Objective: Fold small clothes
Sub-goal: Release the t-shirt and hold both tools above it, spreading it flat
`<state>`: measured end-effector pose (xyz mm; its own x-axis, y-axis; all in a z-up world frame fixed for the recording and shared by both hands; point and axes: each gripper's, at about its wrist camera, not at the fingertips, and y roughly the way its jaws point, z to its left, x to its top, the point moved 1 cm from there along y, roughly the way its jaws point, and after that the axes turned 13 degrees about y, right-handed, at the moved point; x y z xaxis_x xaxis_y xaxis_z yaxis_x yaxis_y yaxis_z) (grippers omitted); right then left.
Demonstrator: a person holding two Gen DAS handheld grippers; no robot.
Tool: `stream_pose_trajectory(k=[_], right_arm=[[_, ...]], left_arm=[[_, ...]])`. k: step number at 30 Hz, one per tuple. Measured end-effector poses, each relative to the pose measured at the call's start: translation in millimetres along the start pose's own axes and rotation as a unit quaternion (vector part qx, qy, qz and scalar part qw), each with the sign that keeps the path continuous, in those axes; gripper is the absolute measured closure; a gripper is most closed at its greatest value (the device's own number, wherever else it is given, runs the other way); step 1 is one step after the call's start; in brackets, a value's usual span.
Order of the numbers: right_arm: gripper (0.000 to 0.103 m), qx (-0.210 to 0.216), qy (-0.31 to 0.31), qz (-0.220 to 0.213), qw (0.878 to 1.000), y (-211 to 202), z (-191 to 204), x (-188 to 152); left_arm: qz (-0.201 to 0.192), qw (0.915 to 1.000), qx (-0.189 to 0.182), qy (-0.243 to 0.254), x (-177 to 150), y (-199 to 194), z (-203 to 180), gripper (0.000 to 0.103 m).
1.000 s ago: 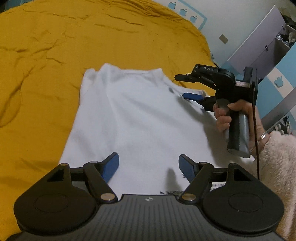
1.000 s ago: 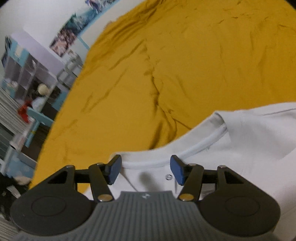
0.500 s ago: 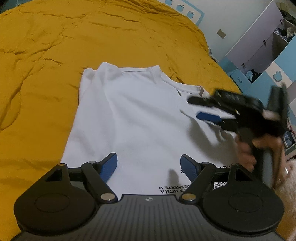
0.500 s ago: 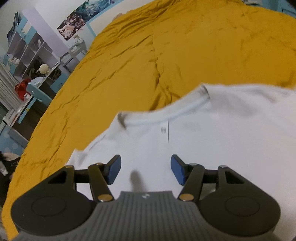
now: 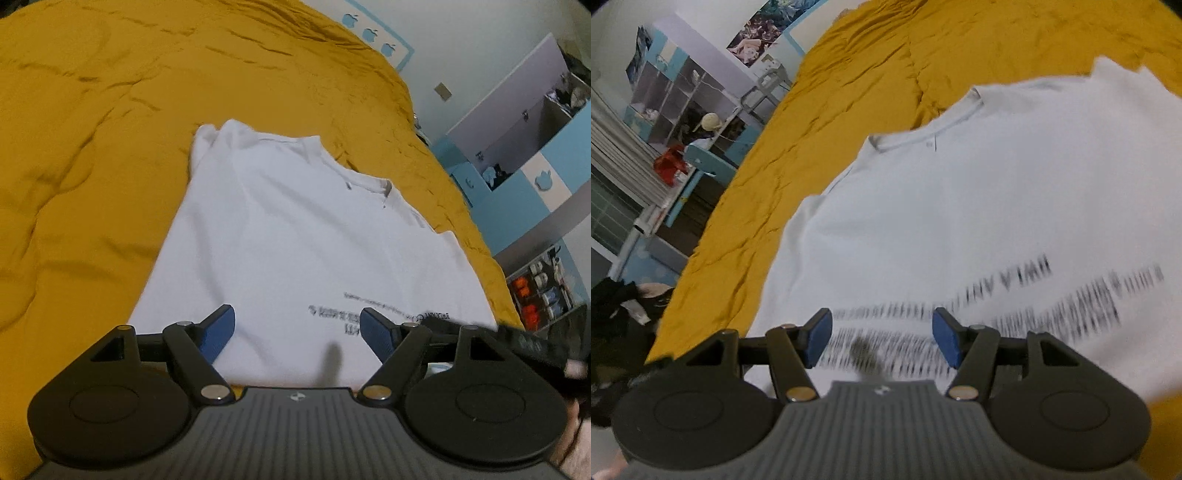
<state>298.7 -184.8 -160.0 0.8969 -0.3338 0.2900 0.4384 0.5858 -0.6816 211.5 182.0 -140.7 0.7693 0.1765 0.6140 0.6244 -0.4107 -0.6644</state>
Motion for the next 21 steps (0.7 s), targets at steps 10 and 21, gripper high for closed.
stream_pose_trajectory(k=[10, 21], right_arm=[[0.046, 0.005, -0.004, -0.02, 1.0, -7, -22, -35], [0.039, -0.041, -0.352, -0.075, 0.932, -17, 109, -113]], left_arm=[[-0.001, 0.9999, 0.001, -0.017, -11, 2, 4, 0.013], [-0.041, 0.9991, -0.004, -0.007, 38, -48, 35, 0.019]])
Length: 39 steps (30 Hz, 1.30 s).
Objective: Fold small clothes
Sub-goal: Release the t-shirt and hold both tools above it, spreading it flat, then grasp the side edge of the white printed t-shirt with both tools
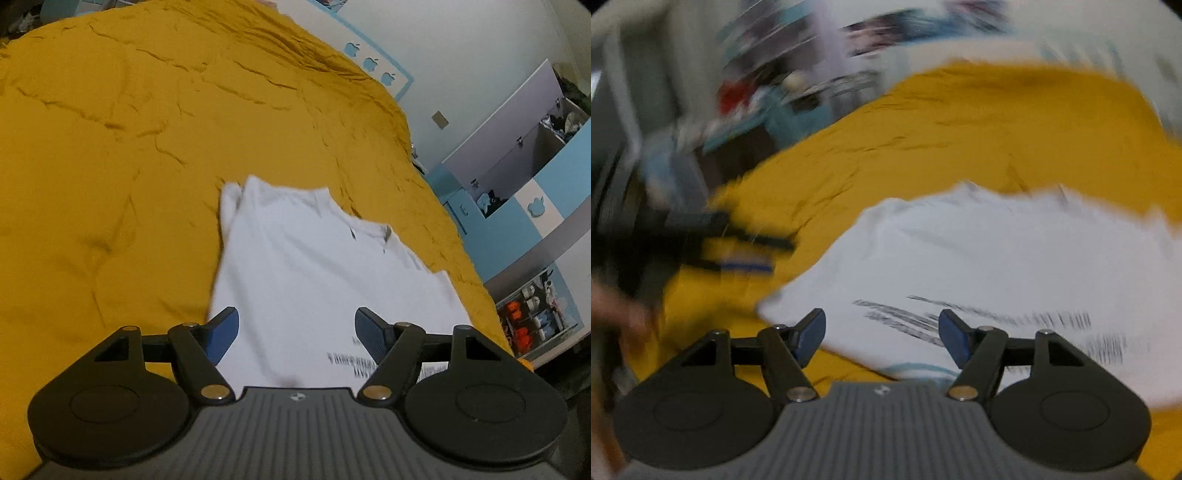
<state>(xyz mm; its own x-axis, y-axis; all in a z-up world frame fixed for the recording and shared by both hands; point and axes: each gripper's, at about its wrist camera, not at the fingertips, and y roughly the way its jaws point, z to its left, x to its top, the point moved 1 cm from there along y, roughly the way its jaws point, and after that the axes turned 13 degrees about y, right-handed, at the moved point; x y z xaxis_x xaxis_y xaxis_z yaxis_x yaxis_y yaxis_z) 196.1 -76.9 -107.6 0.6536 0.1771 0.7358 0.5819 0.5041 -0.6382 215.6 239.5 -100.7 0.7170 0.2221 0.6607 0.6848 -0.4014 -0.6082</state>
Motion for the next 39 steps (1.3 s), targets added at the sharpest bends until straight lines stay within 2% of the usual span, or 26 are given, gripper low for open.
stream_pose_trajectory(k=[2, 3, 6, 9, 11, 14, 17, 19, 23, 25, 28, 32, 36, 39], right_arm=[[0.04, -0.005, -0.09, 0.0, 0.996, 8, 38, -12], [0.04, 0.002, -0.115, 0.002, 0.993, 13, 51, -17], [0.041, -0.002, -0.141, 0.03, 0.99, 35, 72, -25], [0.041, -0.026, -0.165, 0.049, 0.985, 57, 84, -30], [0.036, -0.028, -0.187, 0.055, 0.98, 68, 90, -34], [0.032, -0.036, -0.191, 0.059, 0.979, 83, 92, -35], [0.031, -0.04, -0.179, 0.057, 0.981, 93, 94, -30], [0.031, -0.047, -0.187, 0.046, 0.98, 99, 99, -31], [0.033, -0.059, -0.213, 0.038, 0.975, 107, 110, -33], [0.033, -0.064, -0.219, 0.037, 0.973, 105, 113, -37], [0.037, -0.073, -0.22, 0.043, 0.972, 96, 116, -47], [0.037, -0.088, -0.245, 0.045, 0.965, 91, 122, -52], [0.037, -0.095, -0.242, 0.035, 0.965, 101, 122, -51], [0.053, -0.094, -0.266, 0.024, 0.959, 101, 132, -56]], left_arm=[[-0.006, 0.9998, -0.017, -0.002, 13, 0, 11, 0.019], [-0.006, 0.9994, -0.03, -0.013, 16, 1, 16, 0.019], [-0.004, 0.9961, -0.069, -0.055, 27, 10, 35, 0.019], [0.0, 0.9975, -0.066, -0.026, 36, 20, 40, 0.019], [0.011, 0.9973, -0.07, -0.018, 41, 33, 44, 0.019], [0.028, 0.997, -0.068, -0.024, 48, 58, 57, 0.019], [0.015, 0.9977, -0.063, -0.018, 54, 82, 71, 0.019], [0.02, 0.9976, -0.063, -0.02, 55, 95, 81, 0.019], [0.041, 0.9935, -0.089, -0.058, 56, 125, 98, 0.019], [0.053, 0.9921, -0.092, -0.068, 56, 139, 104, 0.02], [0.057, 0.9876, -0.119, -0.085, 59, 155, 109, 0.018], [0.071, 0.9835, -0.126, -0.11, 62, 175, 114, 0.015], [0.077, 0.9809, -0.13, -0.122, 69, 182, 112, 0.012], [0.075, 0.9795, -0.129, -0.135, 69, 185, 114, 0.011]])
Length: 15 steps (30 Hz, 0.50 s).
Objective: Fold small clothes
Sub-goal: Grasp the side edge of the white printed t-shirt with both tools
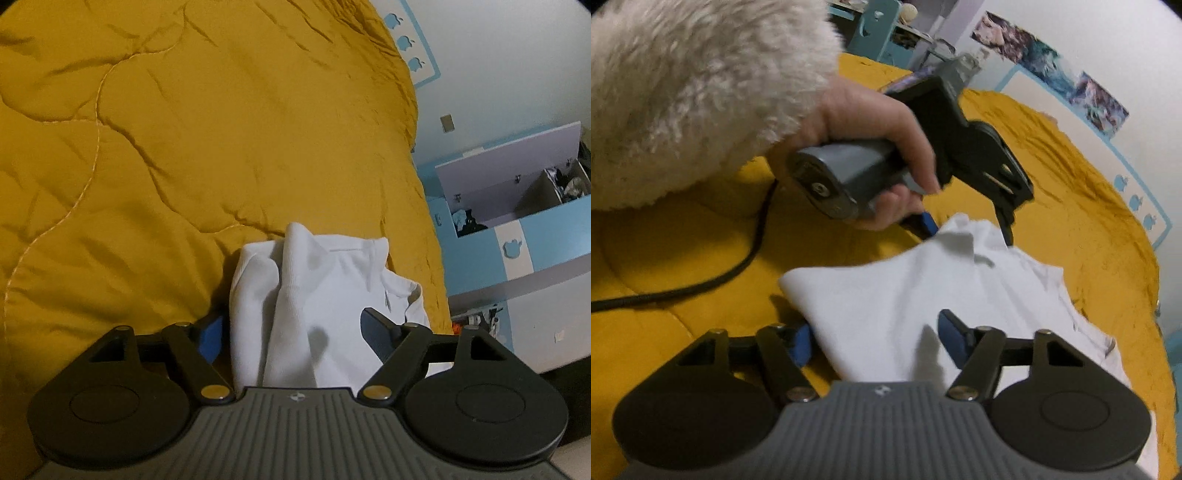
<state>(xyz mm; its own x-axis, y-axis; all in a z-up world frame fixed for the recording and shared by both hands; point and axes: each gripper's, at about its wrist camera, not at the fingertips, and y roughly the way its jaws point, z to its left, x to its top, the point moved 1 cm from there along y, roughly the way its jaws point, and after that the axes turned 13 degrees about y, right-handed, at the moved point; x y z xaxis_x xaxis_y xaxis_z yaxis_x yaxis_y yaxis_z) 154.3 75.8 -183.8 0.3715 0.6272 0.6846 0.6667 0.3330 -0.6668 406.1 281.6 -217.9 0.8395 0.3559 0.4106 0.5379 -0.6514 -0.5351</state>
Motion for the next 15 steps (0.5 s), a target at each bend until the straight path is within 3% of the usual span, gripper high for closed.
stream_pose_trajectory(k=[1, 3, 4, 5, 6, 7, 8, 9, 11, 15], right_arm=[[0.063, -0.001, -0.012, -0.004, 1.0, -1, 6, 0], [0.071, -0.009, -0.035, -0.01, 0.999, -4, 17, -2], [0.083, -0.012, -0.04, -0.011, 0.999, -5, 20, -4], [0.095, -0.013, -0.042, -0.013, 0.999, -6, 22, -5], [0.096, -0.007, -0.038, -0.012, 0.999, -7, 21, -5], [0.096, -0.004, -0.028, -0.011, 1.0, -9, 19, -5], [0.096, 0.002, -0.017, -0.011, 1.0, -10, 13, -3], [0.096, 0.008, 0.0, -0.011, 1.0, -12, 8, -1], [0.097, 0.024, 0.046, -0.012, 0.999, -17, -9, 5], [0.097, 0.034, 0.115, -0.034, 0.992, -35, -40, 10]], left_arm=[[-0.004, 1.0, -0.003, -0.006, 0, 1, 2, 0.011], [-0.009, 0.9998, -0.009, -0.015, -1, 2, 6, 0.01], [-0.009, 0.9998, -0.011, -0.014, -1, 2, 6, 0.011], [-0.009, 0.9999, -0.01, -0.009, -1, 1, 6, 0.021], [-0.014, 0.9999, -0.008, -0.006, -3, -1, 6, 0.036], [-0.016, 0.9998, -0.006, -0.006, -5, -2, 7, 0.044], [-0.017, 0.9998, -0.004, -0.012, -7, -3, 9, 0.068], [-0.019, 0.9995, -0.005, -0.024, -9, -4, 11, 0.081], [-0.034, 0.9981, -0.014, -0.05, -13, -7, 12, 0.084], [-0.044, 0.9982, -0.015, -0.038, -8, -10, -5, 0.086]])
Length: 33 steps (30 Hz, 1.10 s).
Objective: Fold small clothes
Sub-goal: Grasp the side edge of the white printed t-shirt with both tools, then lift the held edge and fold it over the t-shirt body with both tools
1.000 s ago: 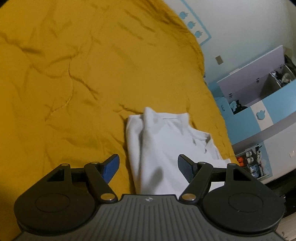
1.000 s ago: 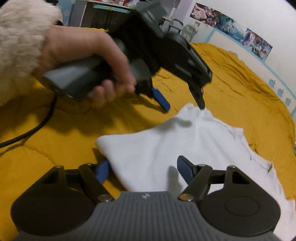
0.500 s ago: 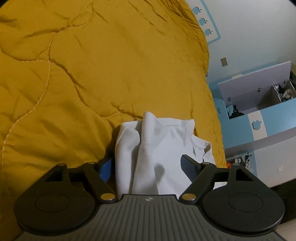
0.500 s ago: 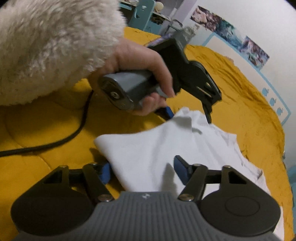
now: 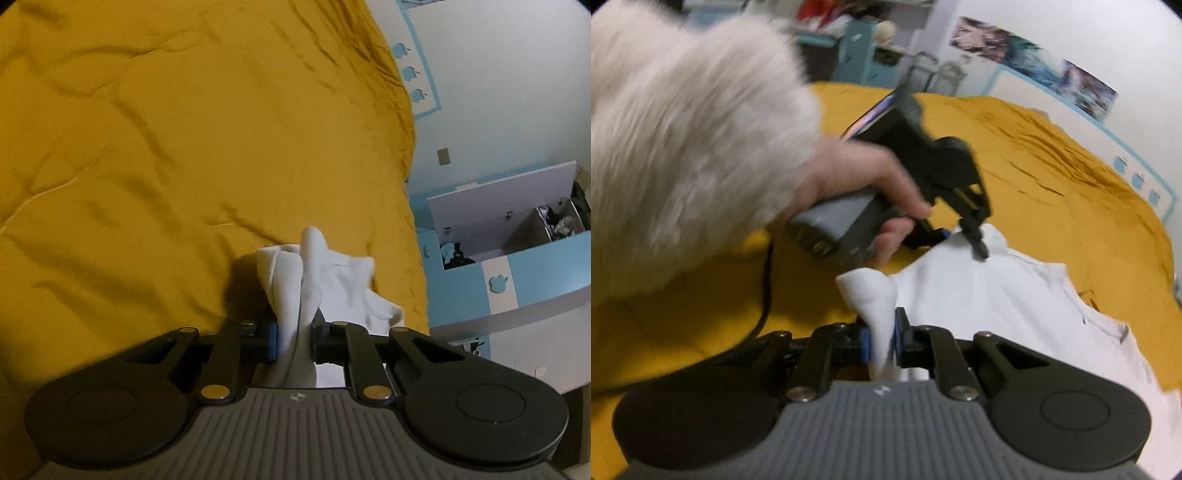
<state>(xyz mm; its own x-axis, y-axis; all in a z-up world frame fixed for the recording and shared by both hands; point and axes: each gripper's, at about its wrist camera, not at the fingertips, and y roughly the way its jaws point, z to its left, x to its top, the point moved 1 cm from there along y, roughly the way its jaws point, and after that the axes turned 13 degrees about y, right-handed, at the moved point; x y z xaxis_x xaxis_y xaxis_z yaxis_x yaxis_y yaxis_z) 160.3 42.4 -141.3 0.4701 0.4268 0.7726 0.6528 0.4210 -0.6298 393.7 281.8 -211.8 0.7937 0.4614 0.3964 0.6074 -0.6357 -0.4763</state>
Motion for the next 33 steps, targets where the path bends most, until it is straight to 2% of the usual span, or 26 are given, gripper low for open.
stream_pose_trajectory(k=[3, 7, 11, 16, 20, 26, 31, 33], right_arm=[[0.097, 0.011, 0.061, -0.007, 0.998, -18, -28, 6], [0.097, 0.025, 0.174, -0.021, 0.984, -46, -81, 7], [0.097, -0.004, 0.221, -0.054, 0.974, -86, -130, 0], [0.097, -0.053, 0.291, -0.091, 0.951, -134, -196, -19], [0.097, -0.091, 0.335, -0.102, 0.932, -160, -245, -43], [0.097, -0.142, 0.382, -0.108, 0.907, -179, -296, -82], [0.097, -0.143, 0.444, -0.101, 0.879, -176, -339, -115], [0.097, -0.144, 0.457, -0.097, 0.872, -173, -349, -126]], left_arm=[[-0.016, 0.9995, -0.027, -0.007, 4, -1, -23, 0.086], [-0.017, 0.9987, -0.046, 0.013, 6, 10, -69, 0.087], [-0.018, 0.9981, -0.056, 0.016, 4, 34, -113, 0.087], [-0.011, 0.9969, -0.065, 0.042, -3, 79, -169, 0.087], [0.025, 0.994, -0.091, 0.056, -1, 127, -206, 0.087], [0.064, 0.9911, -0.092, 0.073, -11, 191, -229, 0.087], [0.095, 0.9884, -0.081, 0.088, -31, 223, -239, 0.087], [0.106, 0.9871, -0.075, 0.094, -37, 231, -241, 0.087]])
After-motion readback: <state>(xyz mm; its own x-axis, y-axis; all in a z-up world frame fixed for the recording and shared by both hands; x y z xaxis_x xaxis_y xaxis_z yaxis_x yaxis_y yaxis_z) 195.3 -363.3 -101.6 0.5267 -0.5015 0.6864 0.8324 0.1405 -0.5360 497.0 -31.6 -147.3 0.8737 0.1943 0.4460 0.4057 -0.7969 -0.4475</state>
